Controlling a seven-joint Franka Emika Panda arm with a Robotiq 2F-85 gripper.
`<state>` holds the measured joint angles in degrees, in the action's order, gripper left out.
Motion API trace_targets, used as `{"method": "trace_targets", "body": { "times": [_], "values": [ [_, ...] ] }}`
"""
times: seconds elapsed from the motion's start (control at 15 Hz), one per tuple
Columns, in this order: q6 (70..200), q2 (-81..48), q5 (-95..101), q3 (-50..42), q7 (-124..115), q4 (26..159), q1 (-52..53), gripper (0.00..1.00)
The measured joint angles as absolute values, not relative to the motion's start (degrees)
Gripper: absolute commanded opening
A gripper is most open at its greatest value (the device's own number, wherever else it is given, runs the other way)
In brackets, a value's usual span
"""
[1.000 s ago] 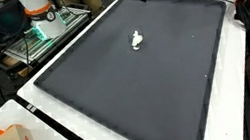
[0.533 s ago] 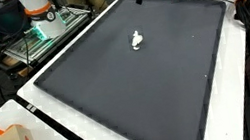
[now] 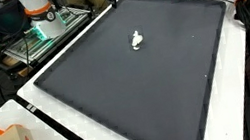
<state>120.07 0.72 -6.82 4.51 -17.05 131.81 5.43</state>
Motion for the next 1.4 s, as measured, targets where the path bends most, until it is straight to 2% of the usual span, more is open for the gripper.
{"method": "trace_targets", "body": {
  "times": [0.33, 1.33, 1.4],
  "values": [
    [126.3, 12.6, -7.4, 5.3, -18.8, 143.7, 5.6, 1.0],
    [126.7, 15.6, -9.4, 6.9, -19.9, 144.9, 5.7, 1.0],
    [126.7, 16.1, -9.8, 7.0, -19.9, 144.9, 5.8, 0.95]
  ]
}}
